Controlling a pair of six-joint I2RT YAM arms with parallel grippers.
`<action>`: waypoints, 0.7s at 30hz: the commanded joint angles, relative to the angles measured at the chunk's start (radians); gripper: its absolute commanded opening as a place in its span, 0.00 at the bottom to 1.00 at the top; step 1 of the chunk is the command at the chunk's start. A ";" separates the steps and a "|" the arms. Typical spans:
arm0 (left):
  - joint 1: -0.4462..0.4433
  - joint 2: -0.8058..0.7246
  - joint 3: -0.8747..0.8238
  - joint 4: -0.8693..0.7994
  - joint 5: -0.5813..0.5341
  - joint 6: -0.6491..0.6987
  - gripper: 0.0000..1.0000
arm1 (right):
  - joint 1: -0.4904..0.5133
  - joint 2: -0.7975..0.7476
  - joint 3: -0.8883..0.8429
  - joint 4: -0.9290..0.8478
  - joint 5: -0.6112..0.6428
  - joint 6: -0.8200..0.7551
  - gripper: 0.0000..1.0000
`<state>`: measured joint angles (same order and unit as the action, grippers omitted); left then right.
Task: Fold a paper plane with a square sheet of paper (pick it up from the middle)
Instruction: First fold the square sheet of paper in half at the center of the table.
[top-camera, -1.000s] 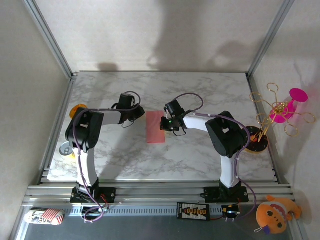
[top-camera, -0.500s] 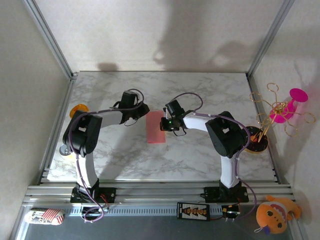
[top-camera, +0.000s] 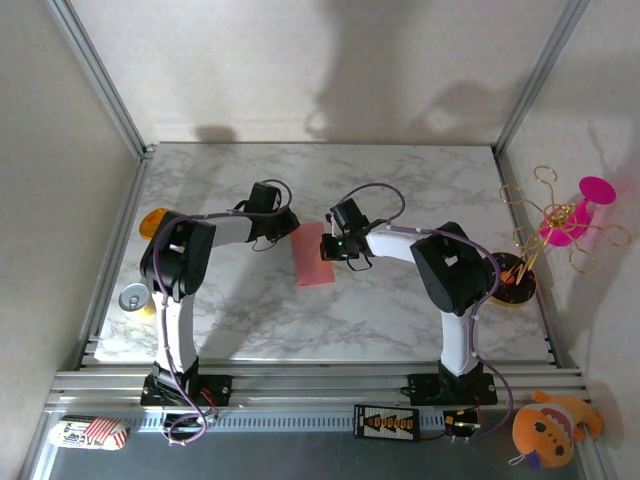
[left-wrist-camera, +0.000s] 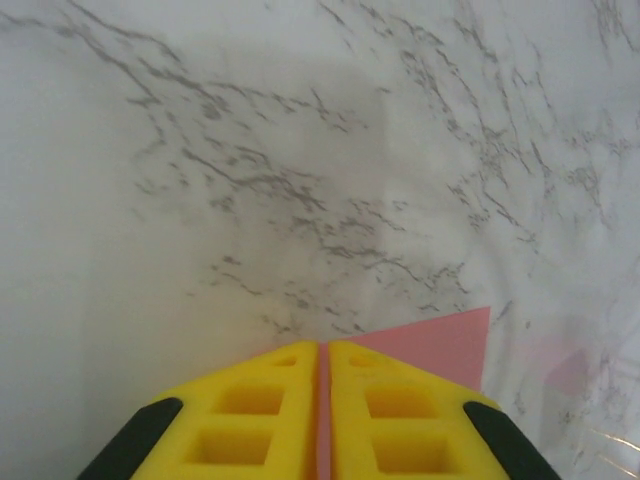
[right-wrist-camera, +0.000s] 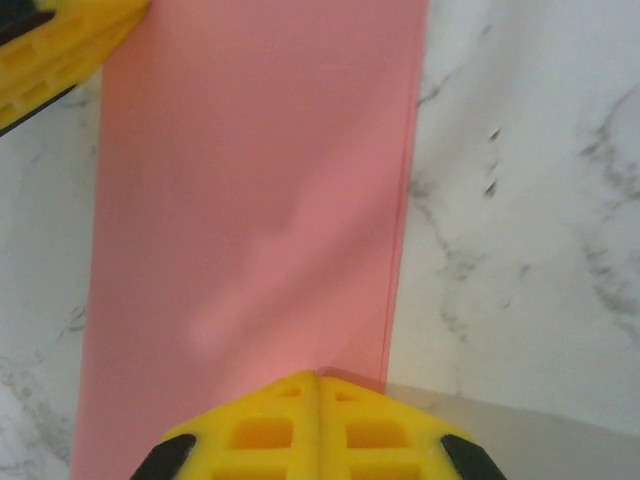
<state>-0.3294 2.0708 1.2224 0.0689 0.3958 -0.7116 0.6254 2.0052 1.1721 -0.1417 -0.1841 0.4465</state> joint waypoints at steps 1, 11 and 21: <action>0.078 -0.011 0.006 -0.104 -0.150 0.062 0.12 | -0.033 0.157 -0.091 -0.359 0.301 -0.061 0.01; 0.081 -0.186 -0.112 0.002 -0.013 0.040 0.13 | -0.034 0.113 -0.011 -0.363 0.256 -0.177 0.01; -0.024 -0.084 -0.071 0.064 0.132 0.000 0.13 | -0.034 0.100 -0.007 -0.345 0.193 -0.237 0.01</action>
<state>-0.3351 1.9285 1.0992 0.1459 0.4973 -0.7116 0.6231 2.0068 1.2381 -0.2199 -0.0898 0.2600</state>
